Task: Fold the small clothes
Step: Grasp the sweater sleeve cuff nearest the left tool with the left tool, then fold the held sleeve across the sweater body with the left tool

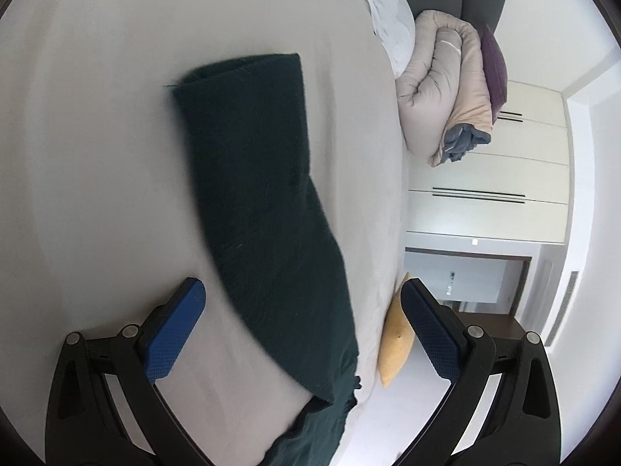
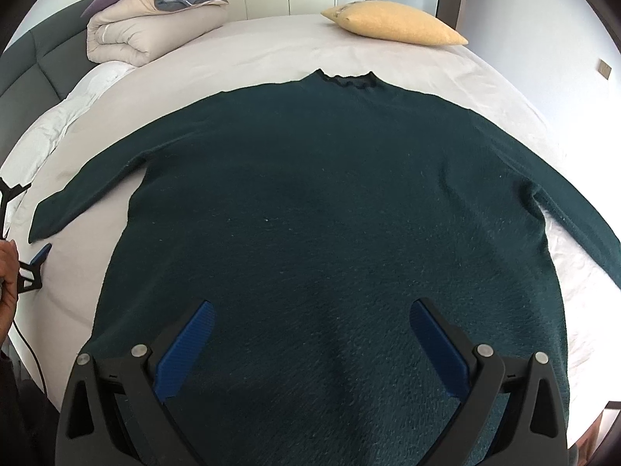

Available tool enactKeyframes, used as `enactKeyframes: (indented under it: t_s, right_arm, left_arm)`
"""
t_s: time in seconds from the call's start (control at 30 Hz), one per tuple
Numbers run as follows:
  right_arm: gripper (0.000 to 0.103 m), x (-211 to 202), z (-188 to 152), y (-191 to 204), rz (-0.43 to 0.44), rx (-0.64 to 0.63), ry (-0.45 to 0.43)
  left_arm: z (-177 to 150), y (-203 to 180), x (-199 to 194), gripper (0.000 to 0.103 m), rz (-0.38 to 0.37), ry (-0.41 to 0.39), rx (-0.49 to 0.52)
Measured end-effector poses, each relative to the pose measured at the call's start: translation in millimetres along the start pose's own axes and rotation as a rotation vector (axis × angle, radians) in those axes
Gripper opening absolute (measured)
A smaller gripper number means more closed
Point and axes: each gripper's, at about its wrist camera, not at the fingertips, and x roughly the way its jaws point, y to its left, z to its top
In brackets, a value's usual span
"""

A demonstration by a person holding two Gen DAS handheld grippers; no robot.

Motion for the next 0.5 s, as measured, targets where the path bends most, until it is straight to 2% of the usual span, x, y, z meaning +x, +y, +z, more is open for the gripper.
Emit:
enactKeyframes:
  t_s: [0.13,0.2,0.27,0.3,0.33,0.4,0.5]
  right_arm:
    - [0.103,4.2,0.5,-3.9,0.006,0.012,0.005]
    - [0.103,5.1,0.7,-6.4,0.007,0.019,0.004]
    - [0.103,6.1,1.1,-9.8,0.009,0.028,0.004]
    - [0.103,6.3,1.9,-11.3,0.01,0.032,0.002]
    - [0.103,6.5,2.2,-14.2,0.014,0.04,-0.001]
    - [0.103,5.8,2.2,-19.8,0.02,0.054,-0.005]
    - [0.103,6.8,1.4,-32.4,0.029,0.088,-0.014]
  left_arm:
    - [8.8,4.9,19.4,0.094,-0.034,-0.002,-0.037]
    - [7.7,8.6,16.8,0.082,-0.069,-0.001,-0.05]
    - [13.3,10.6,25.7,0.054,-0.083,0.015,-0.068]
    - [13.9,13.2,26.9,0.048,-0.08,0.014,-0.078]
    - [14.1,16.9,26.9,0.032,-0.068,0.009,-0.085]
    - [14.2,19.4,27.7,0.029,-0.041,-0.005,-0.076]
    - [8.3,-0.8,31.1,0.018,0.018,-0.033,0.036]
